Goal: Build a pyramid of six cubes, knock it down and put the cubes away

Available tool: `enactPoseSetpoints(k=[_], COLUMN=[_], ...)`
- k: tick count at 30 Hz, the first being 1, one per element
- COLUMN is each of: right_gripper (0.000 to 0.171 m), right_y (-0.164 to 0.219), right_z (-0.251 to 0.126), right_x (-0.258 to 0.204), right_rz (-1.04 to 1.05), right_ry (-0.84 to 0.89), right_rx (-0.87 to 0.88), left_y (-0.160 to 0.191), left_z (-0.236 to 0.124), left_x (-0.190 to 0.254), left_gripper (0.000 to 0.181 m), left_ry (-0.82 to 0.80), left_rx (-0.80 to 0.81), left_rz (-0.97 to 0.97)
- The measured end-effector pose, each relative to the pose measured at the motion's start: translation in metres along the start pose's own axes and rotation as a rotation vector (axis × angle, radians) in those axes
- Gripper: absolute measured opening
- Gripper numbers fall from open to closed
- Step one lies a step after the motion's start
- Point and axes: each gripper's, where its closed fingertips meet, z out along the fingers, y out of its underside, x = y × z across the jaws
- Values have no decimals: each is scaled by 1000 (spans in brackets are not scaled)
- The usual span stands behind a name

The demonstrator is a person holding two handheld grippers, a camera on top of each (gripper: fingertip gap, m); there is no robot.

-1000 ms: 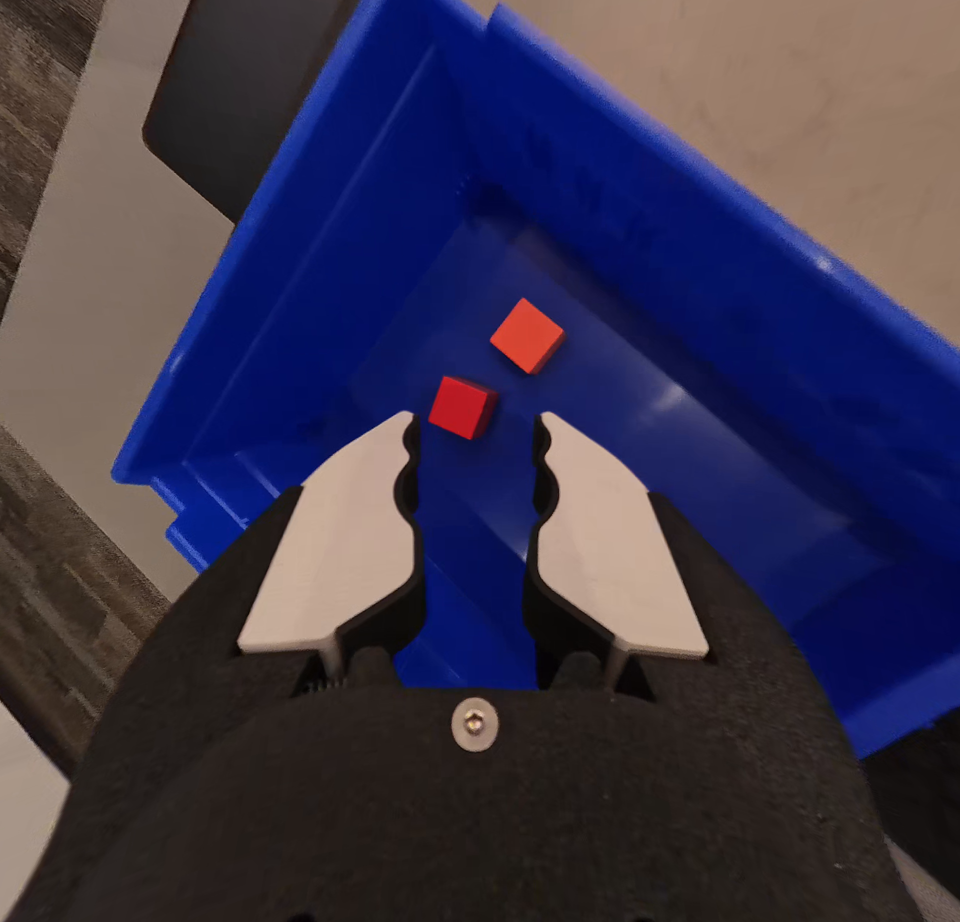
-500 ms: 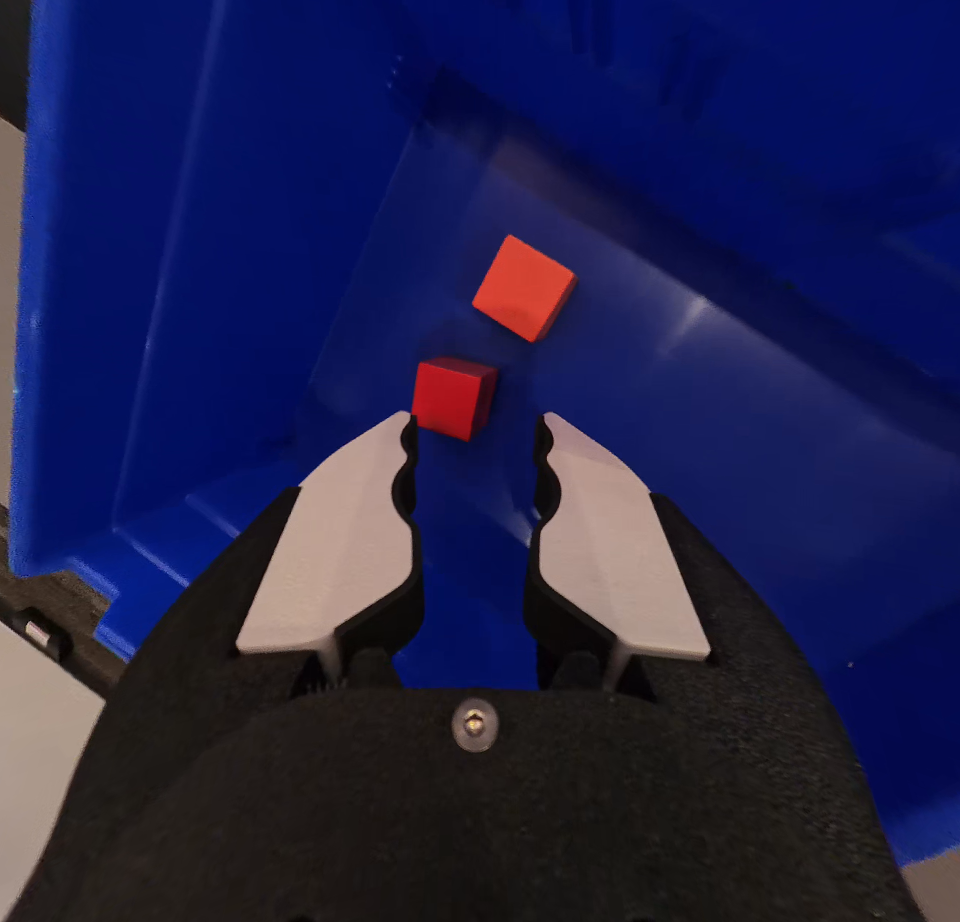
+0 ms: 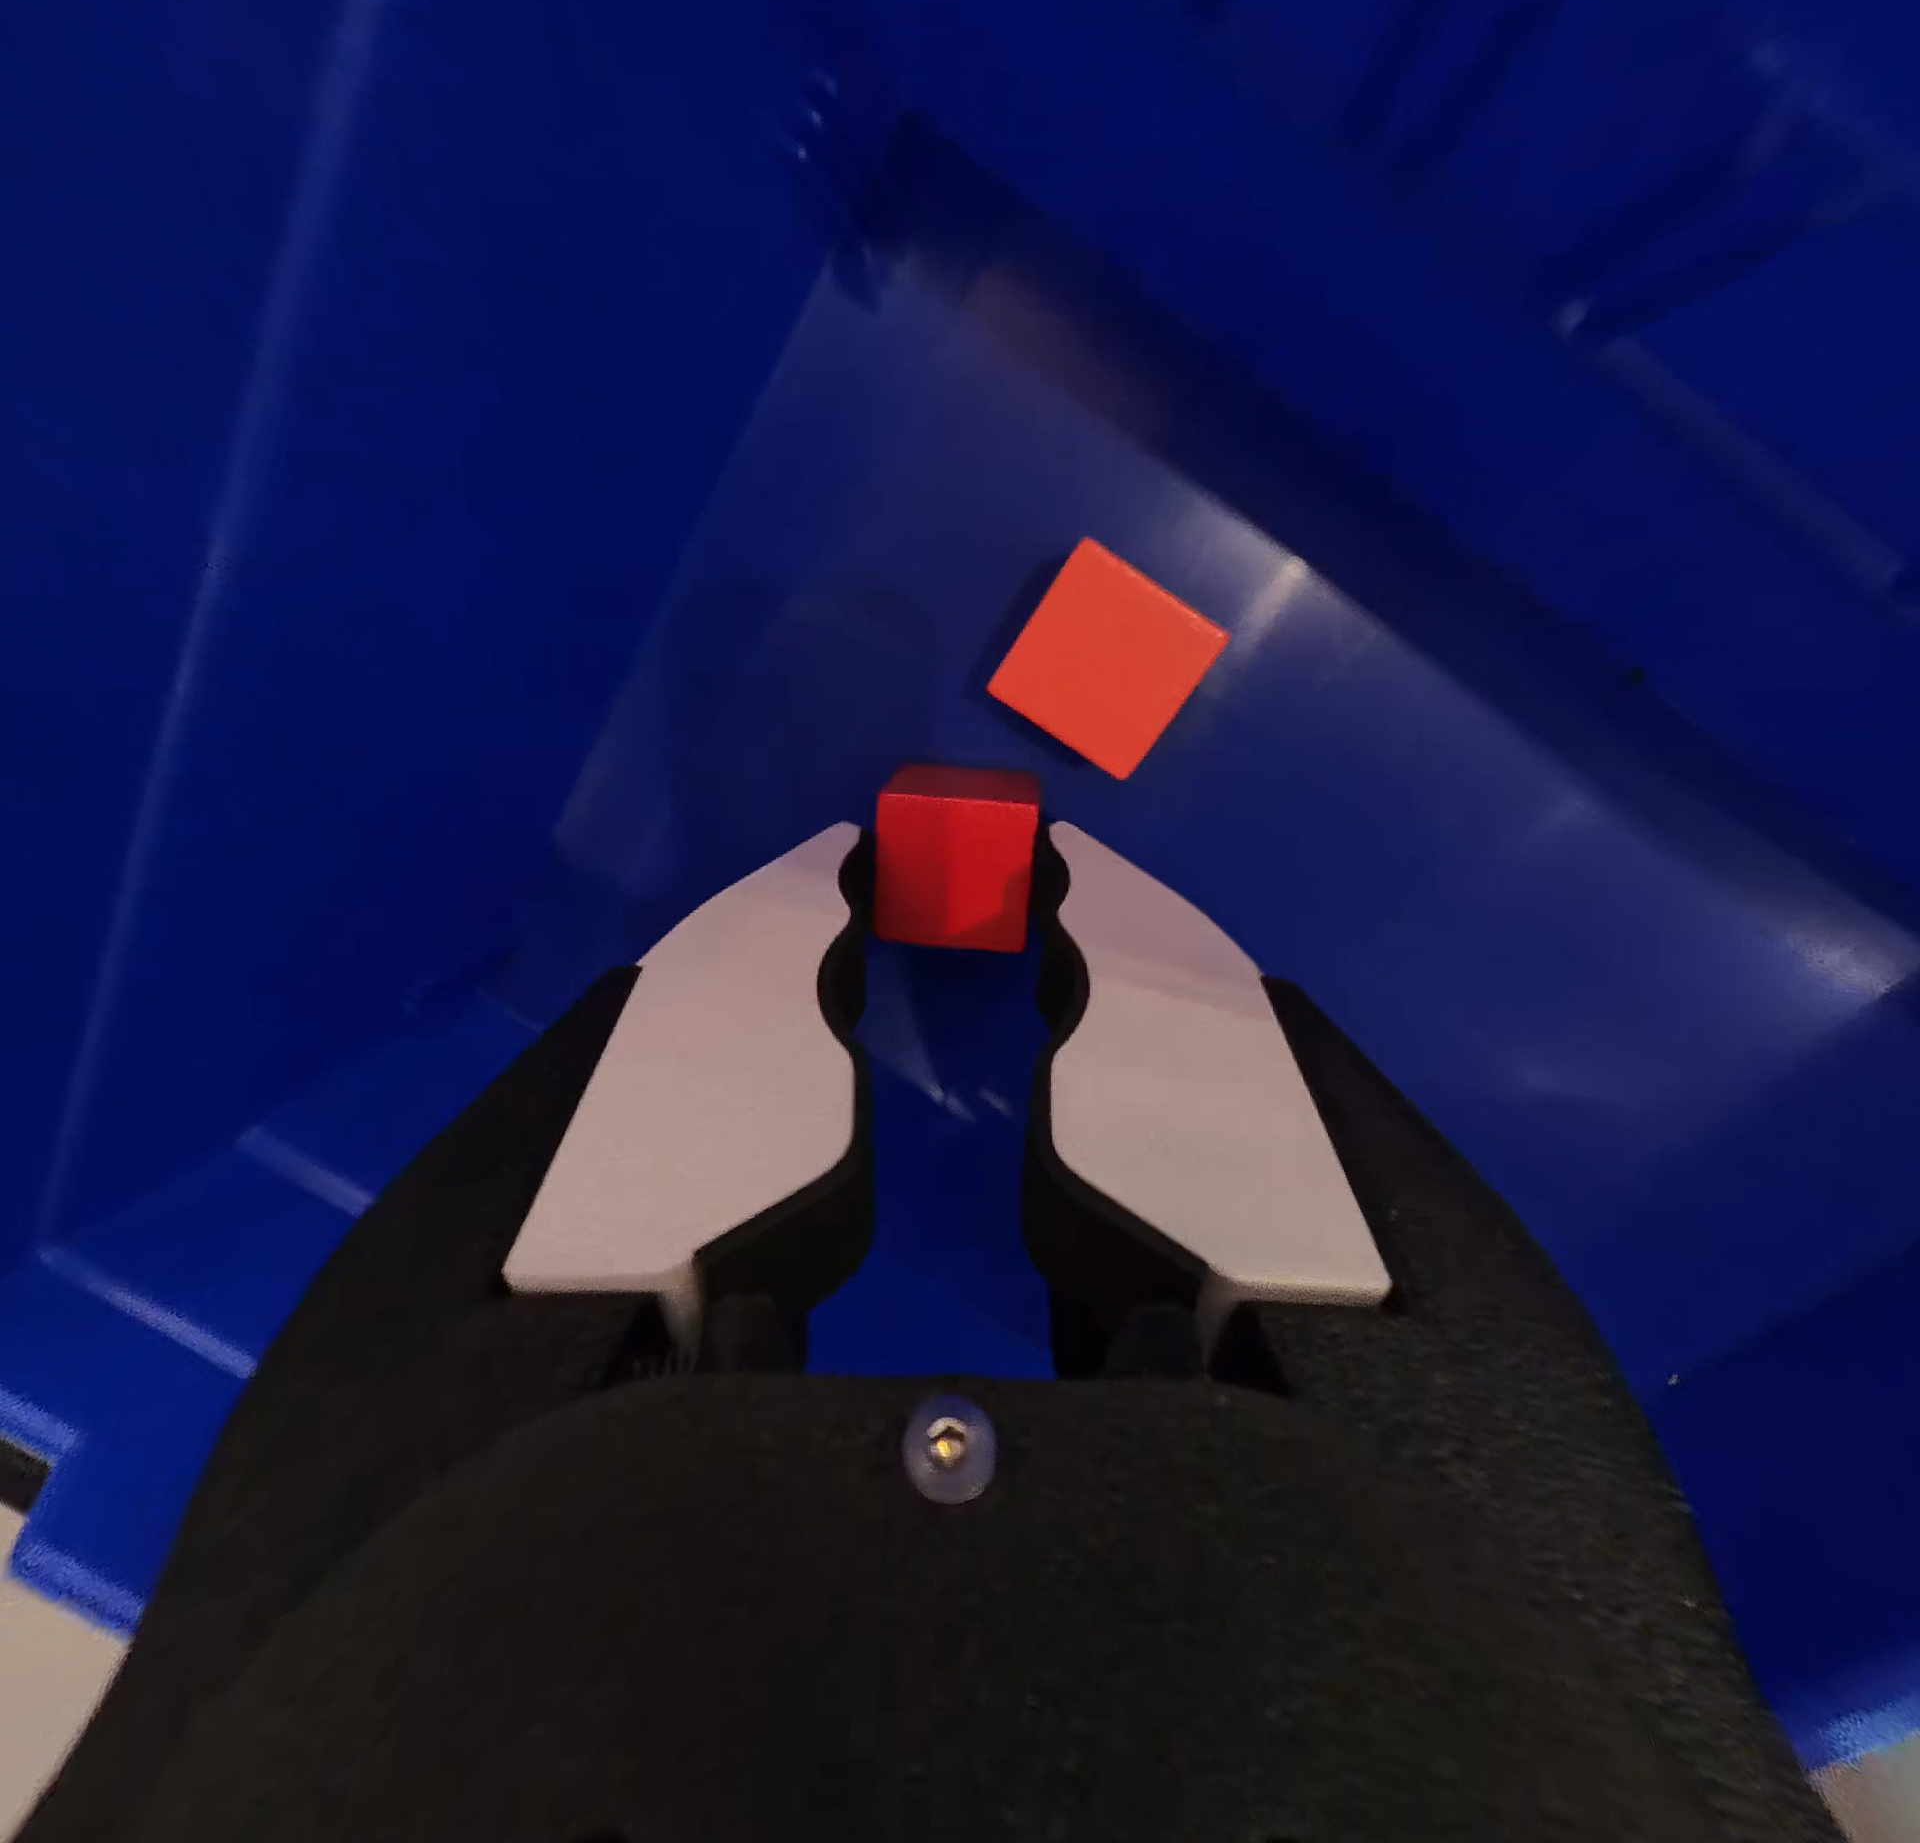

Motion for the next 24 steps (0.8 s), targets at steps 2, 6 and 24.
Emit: enactPoseSetpoints(k=[2,6,24], right_gripper=[56,56,56], right_y=[0,-2,-12], right_z=[0,-2,-1], right_x=[0,0,-19], right_rz=[-4,-4,-43], right_ry=[5,6,-31], right_rx=[-4,8,16], left_y=[0,3,-208], left_z=[-7,-44,-60], left_x=[-5,-30,218], left_gripper=[29,29,28], left_ry=[-33,-182,59], left_rx=[10,33,286], left_rz=[-5,-49,350])
